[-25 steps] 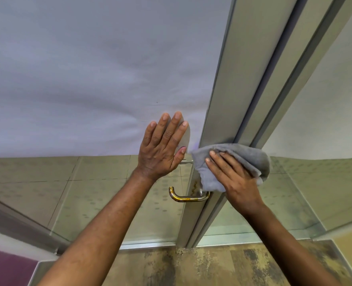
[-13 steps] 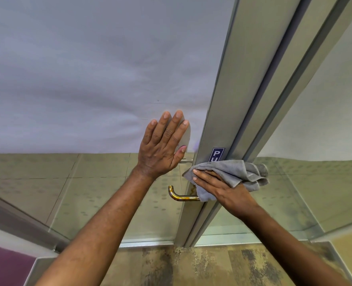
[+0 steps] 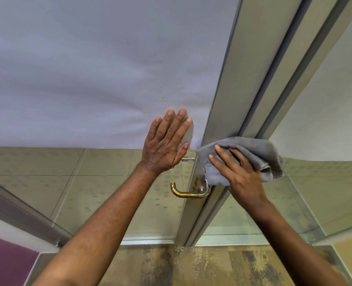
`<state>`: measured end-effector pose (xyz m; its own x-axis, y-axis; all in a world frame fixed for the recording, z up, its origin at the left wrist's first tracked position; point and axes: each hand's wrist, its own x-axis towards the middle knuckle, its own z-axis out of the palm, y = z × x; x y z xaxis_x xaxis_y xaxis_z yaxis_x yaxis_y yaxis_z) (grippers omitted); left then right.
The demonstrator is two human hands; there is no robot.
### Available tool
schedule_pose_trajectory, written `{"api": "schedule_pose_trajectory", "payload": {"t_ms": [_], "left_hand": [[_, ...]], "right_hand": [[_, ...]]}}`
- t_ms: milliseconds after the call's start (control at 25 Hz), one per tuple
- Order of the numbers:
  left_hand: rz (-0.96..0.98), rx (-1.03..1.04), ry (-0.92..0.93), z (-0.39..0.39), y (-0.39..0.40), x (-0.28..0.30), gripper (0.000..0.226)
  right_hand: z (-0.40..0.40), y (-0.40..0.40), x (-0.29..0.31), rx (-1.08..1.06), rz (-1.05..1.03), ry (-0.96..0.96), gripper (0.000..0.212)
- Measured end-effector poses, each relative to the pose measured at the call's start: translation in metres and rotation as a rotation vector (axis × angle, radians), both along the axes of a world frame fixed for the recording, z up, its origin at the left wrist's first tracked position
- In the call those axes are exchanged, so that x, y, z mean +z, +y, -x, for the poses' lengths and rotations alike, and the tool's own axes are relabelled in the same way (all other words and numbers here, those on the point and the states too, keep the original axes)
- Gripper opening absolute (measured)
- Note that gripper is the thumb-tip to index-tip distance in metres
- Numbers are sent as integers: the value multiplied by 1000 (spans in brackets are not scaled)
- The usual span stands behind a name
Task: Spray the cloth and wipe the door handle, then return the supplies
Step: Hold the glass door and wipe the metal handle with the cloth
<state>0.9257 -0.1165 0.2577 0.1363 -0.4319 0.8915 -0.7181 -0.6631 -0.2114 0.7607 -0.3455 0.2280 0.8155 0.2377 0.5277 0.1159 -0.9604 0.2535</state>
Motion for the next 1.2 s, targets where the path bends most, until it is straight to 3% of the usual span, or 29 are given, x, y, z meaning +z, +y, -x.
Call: {"api": "schedule_pose_trajectory", "payload": {"t_ms": [120,200,280,360,440,760,880,1040,1120,1200], "left_hand": [[1,-6,-2,0,0,0,62],[1,5,-6,-1,-1,0,62],[-2,3,-7,-1,0,-1,62],[-9,0,-12,-1,-1,-2,62],[-13,-4,-16,-2,-1,-2,62],[-7,8,-30,-2,-1,-2,62],[-9,11,-29,-3,-1,-2,62],[0,5,-27,-2,-1,-3,61],[-6,5,-32,-2,-2,-2,61],[-5,13,-34,-3,-1,-1,61]], "right_hand": [[-12,19,-2,40,-63,-20,63],[-14,14,-29,122,-47,172,74],[-10,3,-52,165,-49,361,74],[-4,-2,-60,166,-11,431,70],[2,-8,-57,139,2,393,66],[-7,19,-7,-21,-148,-87,71],[-16,29,-25,68,-143,25,82],[-4,7,-66,112,8,280,80],[2,-1,-57,77,-28,265,71],[1,-3,-32,16,-95,123,63]]}}
